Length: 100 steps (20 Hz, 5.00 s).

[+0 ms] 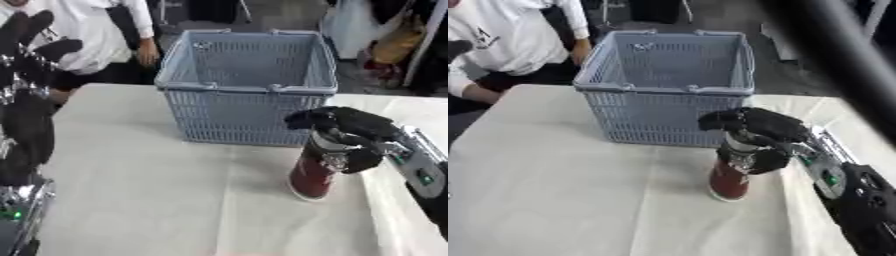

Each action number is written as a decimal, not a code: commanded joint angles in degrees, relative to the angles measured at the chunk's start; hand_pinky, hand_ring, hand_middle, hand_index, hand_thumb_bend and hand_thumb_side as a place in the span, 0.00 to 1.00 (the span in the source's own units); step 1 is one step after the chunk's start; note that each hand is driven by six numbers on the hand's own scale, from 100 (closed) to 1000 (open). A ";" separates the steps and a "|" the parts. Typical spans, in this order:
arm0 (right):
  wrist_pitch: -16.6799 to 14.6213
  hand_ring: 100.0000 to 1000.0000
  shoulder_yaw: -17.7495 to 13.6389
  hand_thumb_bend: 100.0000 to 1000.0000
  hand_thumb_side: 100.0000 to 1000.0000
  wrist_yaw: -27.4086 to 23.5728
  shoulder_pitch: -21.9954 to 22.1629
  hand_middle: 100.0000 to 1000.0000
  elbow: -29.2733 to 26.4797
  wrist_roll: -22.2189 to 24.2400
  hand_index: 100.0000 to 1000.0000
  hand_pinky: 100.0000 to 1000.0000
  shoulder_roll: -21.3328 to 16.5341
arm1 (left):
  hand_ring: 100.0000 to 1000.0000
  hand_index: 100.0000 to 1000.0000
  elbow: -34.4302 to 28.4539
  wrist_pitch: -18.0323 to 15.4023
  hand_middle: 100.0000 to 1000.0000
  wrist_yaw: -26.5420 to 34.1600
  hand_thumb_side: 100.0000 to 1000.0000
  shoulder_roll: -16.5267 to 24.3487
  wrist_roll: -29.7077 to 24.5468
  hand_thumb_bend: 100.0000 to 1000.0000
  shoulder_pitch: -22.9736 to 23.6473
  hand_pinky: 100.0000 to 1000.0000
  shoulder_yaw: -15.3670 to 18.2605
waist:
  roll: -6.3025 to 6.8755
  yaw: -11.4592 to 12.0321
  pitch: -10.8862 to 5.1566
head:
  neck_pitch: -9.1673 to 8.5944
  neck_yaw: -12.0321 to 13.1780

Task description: Pick up objects on the table and place them in the box.

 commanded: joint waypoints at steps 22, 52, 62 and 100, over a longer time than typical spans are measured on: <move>-4.32 0.65 -0.84 0.00 0.83 -1.33 0.20 0.81 3.10 5.33 0.90 0.34 0.99 | 0.71 1.00 -0.95 -0.15 0.90 0.37 1.00 1.12 -0.23 0.39 -0.80 0.91 0.16 | 0.14 0.15 -0.46 | -0.64 0.53; -4.32 0.00 -1.02 0.11 0.00 7.59 3.11 0.00 2.67 -9.91 0.20 0.00 4.07 | 0.71 1.00 -0.95 -0.19 0.90 0.38 1.00 0.92 -0.27 0.40 -0.94 0.91 0.15 | 0.44 0.10 -0.17 | -0.72 0.47; -4.32 0.00 -0.14 0.18 0.00 -1.54 3.20 0.00 2.28 -11.33 0.06 0.00 3.81 | 0.71 1.00 -0.95 -0.17 0.90 0.53 1.00 0.87 -0.40 0.39 -0.98 0.91 0.07 | 0.40 0.29 -0.17 | -0.76 0.48; -4.32 0.00 2.90 0.40 0.00 -30.50 -21.44 0.00 -6.40 14.81 0.02 0.00 -3.82 | 0.71 1.00 -0.95 0.27 0.90 0.85 1.00 1.82 -0.94 0.39 -0.19 0.91 -0.32 | -0.92 0.46 -1.80 | 0.59 1.06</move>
